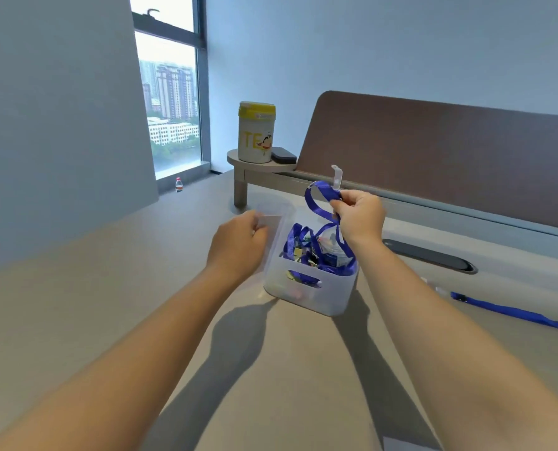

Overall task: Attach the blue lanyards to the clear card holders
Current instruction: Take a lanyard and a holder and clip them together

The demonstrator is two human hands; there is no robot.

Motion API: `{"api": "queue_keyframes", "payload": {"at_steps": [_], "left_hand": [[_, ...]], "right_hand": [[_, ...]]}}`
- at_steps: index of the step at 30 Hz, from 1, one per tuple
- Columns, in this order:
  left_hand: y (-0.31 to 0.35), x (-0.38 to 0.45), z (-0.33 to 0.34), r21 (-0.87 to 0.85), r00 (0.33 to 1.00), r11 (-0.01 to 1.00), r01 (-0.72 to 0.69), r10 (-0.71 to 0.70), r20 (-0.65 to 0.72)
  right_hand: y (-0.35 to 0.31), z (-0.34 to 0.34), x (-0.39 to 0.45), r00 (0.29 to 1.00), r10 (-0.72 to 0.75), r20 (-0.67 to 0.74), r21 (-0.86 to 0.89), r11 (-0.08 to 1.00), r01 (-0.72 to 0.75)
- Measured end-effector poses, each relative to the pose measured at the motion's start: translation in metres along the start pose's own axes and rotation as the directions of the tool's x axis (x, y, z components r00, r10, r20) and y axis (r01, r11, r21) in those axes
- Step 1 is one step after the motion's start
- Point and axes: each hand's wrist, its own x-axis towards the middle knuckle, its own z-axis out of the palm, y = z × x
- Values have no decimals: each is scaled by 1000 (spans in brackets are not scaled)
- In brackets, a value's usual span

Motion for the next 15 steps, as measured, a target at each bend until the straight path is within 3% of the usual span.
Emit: {"api": "queue_keyframes", "payload": {"at_steps": [2,5,8,12,15], "left_hand": [[-2,3,3,-2,1000,1000,-1,1,5],[-5,4,5,11,1000,1000,-11,11,16],[-3,1,7,52,999,998,-34,33,16],[10,-11,11,127,993,985,-121,119,23],[29,-27,18,207,974,952,-227,220,60]], "right_hand": [[17,16,3,991,72,115,-144,988,-56],[30,21,2,909,215,358,-540,842,13],[27,12,-1,891,199,407,-550,833,65],[23,-21,-17,931,118,345,-539,837,93],[31,-64,-37,943,138,304,-573,817,65]]}}
